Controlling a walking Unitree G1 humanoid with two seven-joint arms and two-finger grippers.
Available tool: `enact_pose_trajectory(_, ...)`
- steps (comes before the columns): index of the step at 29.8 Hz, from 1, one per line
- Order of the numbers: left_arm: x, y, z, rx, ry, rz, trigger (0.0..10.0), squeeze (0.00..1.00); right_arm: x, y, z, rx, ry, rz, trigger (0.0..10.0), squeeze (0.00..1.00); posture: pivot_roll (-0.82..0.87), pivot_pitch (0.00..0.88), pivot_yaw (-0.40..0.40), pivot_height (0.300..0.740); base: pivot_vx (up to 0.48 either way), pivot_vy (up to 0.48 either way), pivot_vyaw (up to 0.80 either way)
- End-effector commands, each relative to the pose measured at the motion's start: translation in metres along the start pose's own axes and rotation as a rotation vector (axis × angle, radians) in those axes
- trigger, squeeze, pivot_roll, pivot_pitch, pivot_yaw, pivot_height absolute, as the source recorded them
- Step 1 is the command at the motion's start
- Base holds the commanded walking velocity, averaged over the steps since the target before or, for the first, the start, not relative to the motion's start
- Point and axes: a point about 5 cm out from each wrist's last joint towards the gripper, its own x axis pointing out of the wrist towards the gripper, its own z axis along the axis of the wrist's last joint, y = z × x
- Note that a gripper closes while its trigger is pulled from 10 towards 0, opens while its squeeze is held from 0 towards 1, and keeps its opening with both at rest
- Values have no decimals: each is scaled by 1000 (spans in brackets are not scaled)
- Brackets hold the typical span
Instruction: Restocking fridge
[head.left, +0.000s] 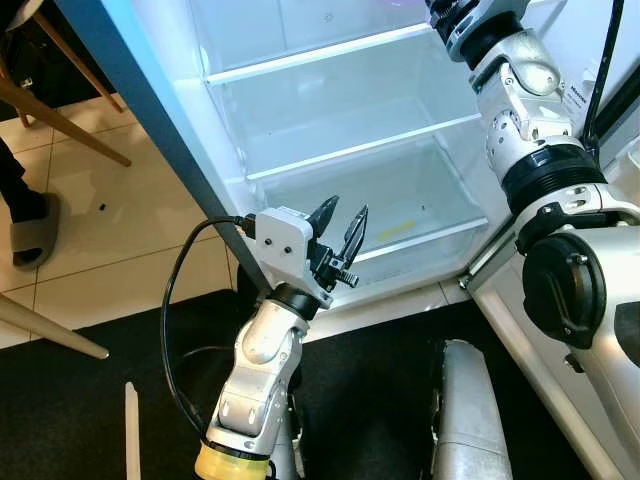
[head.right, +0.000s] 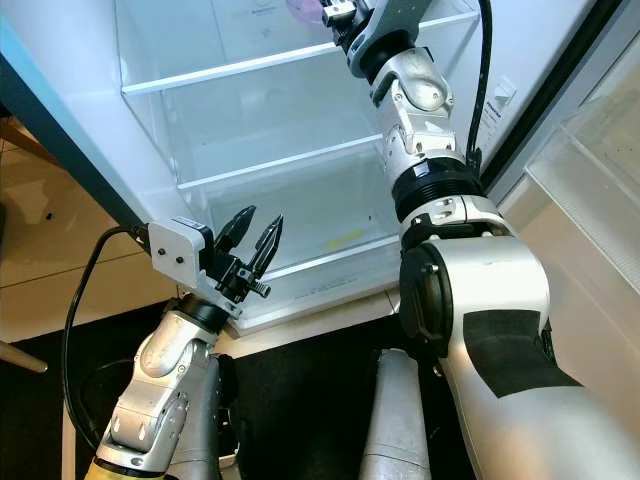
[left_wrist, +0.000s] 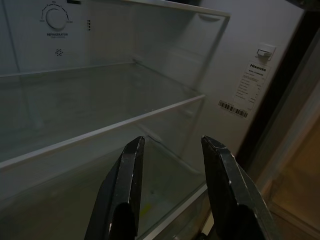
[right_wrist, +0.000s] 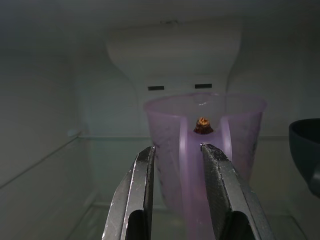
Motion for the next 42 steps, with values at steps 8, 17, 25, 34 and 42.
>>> enact_pose_trajectory(8,3,1,-3,-19,6,-6,10000,0,-5,-5,-1,-9,-38,25,10000,0,64,307,64,567,0,0,0)
enact_pose_trajectory(17,11,5,-6,-20,0,-22,10000,0,-14,-12,10,35,-161,75,10000,0,41,248,67,567,0,0,0)
enact_pose_trajectory(25,11,9,-22,-21,34,-28,10000,0,-41,-13,-24,69,-139,131,10000,0,23,191,56,567,0,0,0)
enact_pose_trajectory(34,8,15,-30,0,55,-36,10000,0,-77,-16,-65,91,-34,125,10000,0,21,157,58,567,0,0,0)
enact_pose_trajectory(42,12,18,-27,22,37,-48,10000,0,-96,-20,-85,117,38,111,10000,0,20,130,50,567,0,0,0)
